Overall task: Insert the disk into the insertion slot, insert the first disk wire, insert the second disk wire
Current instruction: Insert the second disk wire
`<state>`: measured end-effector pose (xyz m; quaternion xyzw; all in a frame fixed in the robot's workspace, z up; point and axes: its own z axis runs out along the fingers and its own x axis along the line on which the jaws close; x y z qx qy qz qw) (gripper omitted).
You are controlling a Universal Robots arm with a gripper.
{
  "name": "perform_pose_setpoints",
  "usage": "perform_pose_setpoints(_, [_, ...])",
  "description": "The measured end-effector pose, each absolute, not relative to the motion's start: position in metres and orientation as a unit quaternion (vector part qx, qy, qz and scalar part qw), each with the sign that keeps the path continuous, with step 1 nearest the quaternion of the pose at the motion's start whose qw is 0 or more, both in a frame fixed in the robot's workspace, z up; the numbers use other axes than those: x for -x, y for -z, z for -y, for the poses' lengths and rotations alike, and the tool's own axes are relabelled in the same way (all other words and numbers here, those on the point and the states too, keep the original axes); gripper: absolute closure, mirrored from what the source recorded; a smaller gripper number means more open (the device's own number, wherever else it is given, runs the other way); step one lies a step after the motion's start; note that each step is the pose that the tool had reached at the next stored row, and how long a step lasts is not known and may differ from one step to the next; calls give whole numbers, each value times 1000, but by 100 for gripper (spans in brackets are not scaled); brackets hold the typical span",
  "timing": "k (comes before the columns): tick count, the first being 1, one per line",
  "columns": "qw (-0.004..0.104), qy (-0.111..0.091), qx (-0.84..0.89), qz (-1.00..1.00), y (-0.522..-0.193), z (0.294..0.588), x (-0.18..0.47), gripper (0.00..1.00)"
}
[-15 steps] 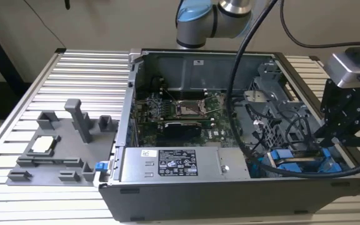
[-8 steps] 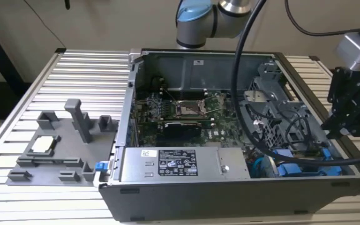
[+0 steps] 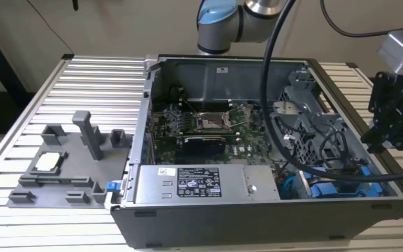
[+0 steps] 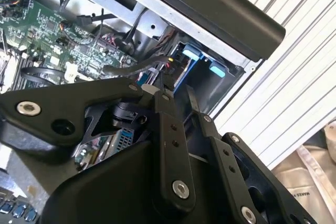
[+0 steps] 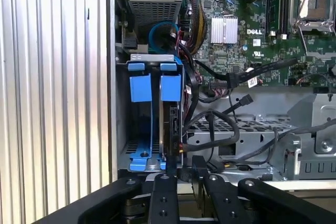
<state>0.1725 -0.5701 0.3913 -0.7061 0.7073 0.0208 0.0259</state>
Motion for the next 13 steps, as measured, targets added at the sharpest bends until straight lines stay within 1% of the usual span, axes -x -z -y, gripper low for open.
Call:
perform_pose_setpoints(5, [26, -21, 706, -707, -391, 561, -173, 73])
perform_pose_setpoints(13, [26, -21, 706, -707, -391, 534, -172, 73])
